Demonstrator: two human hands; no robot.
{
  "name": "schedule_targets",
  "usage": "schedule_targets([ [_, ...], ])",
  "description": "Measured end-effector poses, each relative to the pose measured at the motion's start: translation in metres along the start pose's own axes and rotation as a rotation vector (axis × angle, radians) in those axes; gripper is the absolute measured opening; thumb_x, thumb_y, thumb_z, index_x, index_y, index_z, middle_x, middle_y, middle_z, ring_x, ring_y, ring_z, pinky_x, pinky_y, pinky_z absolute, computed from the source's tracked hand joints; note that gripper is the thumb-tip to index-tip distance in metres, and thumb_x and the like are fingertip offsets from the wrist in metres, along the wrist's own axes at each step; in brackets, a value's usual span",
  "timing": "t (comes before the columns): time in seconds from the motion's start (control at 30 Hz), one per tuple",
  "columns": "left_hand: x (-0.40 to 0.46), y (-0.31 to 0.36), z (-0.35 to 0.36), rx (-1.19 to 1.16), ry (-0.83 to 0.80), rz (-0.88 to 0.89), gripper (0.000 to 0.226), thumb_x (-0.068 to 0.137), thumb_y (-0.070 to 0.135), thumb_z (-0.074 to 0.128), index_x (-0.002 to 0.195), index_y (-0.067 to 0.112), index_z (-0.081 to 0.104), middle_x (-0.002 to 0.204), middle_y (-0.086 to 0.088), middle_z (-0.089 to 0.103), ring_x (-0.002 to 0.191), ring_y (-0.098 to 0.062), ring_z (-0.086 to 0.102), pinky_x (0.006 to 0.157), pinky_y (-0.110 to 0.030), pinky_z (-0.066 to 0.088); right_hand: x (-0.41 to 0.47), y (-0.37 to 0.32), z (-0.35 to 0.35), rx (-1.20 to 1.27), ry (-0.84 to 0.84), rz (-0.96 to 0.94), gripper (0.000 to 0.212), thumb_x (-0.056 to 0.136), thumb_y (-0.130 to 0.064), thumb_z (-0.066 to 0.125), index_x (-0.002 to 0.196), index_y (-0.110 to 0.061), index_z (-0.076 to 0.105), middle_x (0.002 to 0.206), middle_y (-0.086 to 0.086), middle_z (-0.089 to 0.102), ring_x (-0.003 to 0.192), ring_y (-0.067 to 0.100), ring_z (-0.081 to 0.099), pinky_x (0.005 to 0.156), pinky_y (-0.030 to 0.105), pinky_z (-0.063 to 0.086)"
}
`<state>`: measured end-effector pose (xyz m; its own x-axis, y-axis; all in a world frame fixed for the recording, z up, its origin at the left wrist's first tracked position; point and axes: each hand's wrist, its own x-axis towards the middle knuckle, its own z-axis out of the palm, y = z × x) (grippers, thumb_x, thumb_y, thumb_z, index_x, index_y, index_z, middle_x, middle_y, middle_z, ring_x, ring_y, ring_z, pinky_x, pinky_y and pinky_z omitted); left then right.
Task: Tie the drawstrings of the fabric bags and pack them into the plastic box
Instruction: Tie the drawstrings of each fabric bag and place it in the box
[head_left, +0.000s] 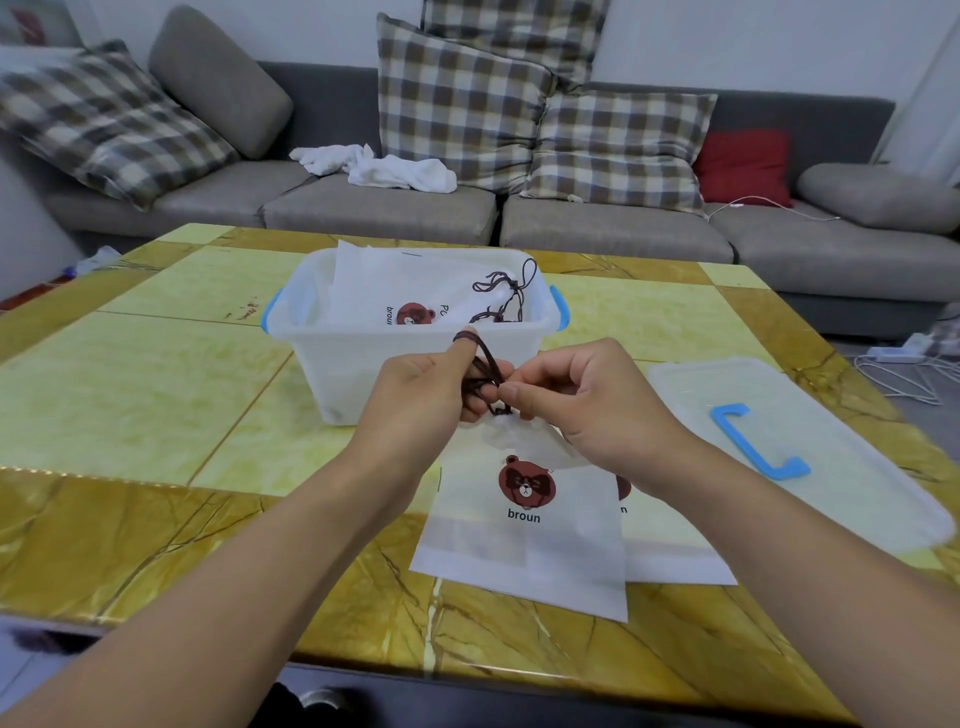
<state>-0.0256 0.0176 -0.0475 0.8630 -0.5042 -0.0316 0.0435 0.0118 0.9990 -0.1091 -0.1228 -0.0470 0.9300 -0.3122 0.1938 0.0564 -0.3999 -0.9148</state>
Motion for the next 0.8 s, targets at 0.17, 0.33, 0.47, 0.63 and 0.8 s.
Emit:
schedule_targets([
  [0.17,-0.007,0.001,0.000,0.032,-0.054,0.062,0.012,0.076,0.021,0.073,0.072,0.012,0.080,0.071,-0.004,0.072,0.062,-0.010,0.058,0.069,-0.024,0.047,-0.001,0.000,0.000,-0.005,0.030,0.034,0.013,0.092,-0.010,0.070,0.085,0.000,0.077,0.063,-0.003,0.066,0.049,-0.002,0.049,0.049,0.010,0.036],
  [0.33,-0.008,-0.008,0.003,0.061,0.011,0.147,0.009,0.085,0.014,0.077,0.087,0.006,0.079,0.071,0.001,0.075,0.054,0.002,0.061,0.055,-0.010,0.045,-0.001,0.003,0.004,-0.160,0.045,-0.047,0.014,0.090,-0.012,0.071,0.078,-0.010,0.077,0.068,0.017,0.068,0.060,0.011,0.051,0.060,0.027,0.040],
  [0.47,-0.004,-0.010,0.001,0.046,0.030,0.170,0.011,0.090,0.012,0.071,0.084,0.007,0.078,0.064,0.002,0.071,0.052,-0.001,0.056,0.054,-0.013,0.045,-0.001,0.000,0.001,-0.111,0.025,-0.041,0.010,0.091,-0.006,0.071,0.085,-0.005,0.079,0.057,-0.007,0.064,0.048,-0.001,0.048,0.052,0.011,0.036],
  [0.63,0.002,-0.008,-0.006,0.121,0.027,0.241,0.011,0.092,0.012,0.070,0.083,0.015,0.076,0.070,0.000,0.073,0.061,-0.005,0.063,0.062,-0.016,0.049,0.000,-0.006,-0.009,-0.009,-0.030,0.003,0.017,0.091,0.002,0.066,0.099,-0.005,0.078,0.082,0.016,0.075,0.058,0.009,0.056,0.055,0.020,0.049],
  [0.8,0.003,-0.007,-0.007,0.179,0.000,0.259,0.008,0.092,0.011,0.070,0.089,0.015,0.076,0.074,-0.002,0.075,0.065,-0.005,0.066,0.065,-0.015,0.051,0.000,-0.004,-0.011,0.045,-0.019,0.029,0.015,0.091,0.004,0.066,0.101,0.001,0.076,0.085,0.018,0.076,0.061,0.012,0.062,0.059,0.021,0.053],
])
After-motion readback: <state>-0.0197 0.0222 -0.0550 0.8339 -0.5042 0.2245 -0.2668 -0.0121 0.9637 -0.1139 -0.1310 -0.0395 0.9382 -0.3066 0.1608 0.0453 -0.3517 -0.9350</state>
